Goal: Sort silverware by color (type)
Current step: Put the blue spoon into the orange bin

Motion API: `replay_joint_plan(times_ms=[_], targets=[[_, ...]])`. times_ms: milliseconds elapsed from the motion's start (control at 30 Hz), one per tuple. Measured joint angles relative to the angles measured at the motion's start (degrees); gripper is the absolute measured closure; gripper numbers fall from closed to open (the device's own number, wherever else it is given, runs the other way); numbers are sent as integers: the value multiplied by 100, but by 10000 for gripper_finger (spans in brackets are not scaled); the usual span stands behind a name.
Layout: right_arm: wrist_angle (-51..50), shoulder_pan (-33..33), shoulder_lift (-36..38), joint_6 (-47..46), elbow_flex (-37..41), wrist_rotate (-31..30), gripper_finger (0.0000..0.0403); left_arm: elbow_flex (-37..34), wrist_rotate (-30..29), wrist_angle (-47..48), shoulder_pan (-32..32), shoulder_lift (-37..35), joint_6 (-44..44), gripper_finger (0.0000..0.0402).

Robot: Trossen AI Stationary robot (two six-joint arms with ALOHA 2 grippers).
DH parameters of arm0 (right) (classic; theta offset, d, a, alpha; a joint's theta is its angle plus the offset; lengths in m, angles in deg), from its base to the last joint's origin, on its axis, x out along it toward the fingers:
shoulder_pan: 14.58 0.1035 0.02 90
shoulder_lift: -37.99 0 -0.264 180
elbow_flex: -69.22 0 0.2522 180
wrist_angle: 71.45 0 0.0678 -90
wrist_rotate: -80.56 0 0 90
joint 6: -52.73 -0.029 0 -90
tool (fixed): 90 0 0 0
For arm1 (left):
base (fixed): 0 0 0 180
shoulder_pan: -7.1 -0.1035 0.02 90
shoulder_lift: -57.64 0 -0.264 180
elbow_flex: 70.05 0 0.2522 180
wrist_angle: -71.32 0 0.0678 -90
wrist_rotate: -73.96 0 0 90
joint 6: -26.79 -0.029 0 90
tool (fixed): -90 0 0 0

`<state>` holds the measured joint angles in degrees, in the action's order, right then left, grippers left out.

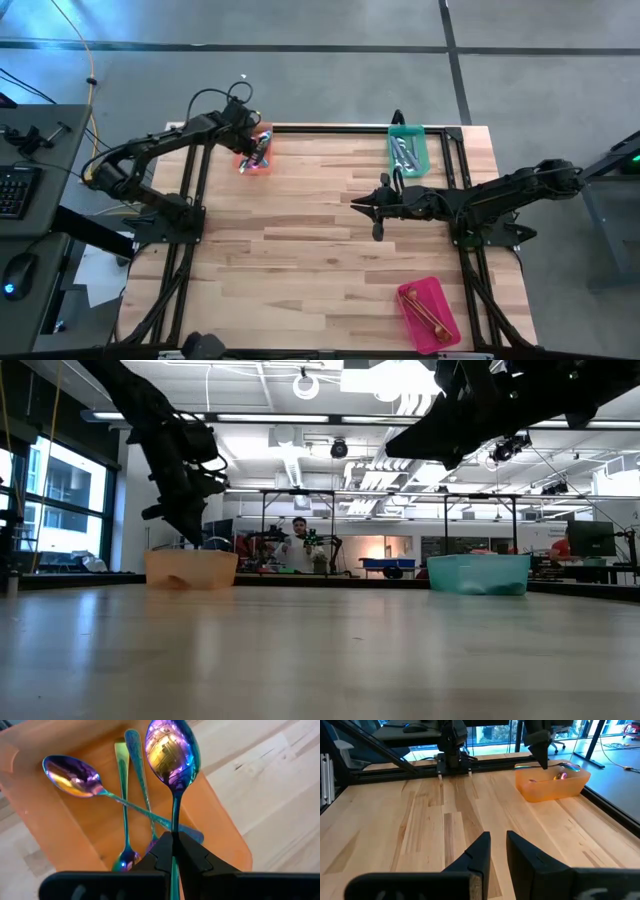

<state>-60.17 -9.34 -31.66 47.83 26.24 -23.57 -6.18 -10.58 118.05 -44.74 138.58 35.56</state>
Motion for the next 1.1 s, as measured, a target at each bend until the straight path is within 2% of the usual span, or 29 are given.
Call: replay_joint_plan(times_ms=[333, 700, 933, 1100], targets=[[0, 0, -2, -1, 2, -2, 359, 0, -2, -65, -81, -283, -162, 396], [-4, 2, -2, 0, 4, -4, 359, 84, 1, -325, -334, -296, -595, 395], [-115, 0, -4, 44, 4, -4, 359, 81, -40, -474, -334, -299, -561, 394], [-151, 1, -4, 121, 4, -4, 359, -248, -83, -1060, -334, -294, -494, 394]])
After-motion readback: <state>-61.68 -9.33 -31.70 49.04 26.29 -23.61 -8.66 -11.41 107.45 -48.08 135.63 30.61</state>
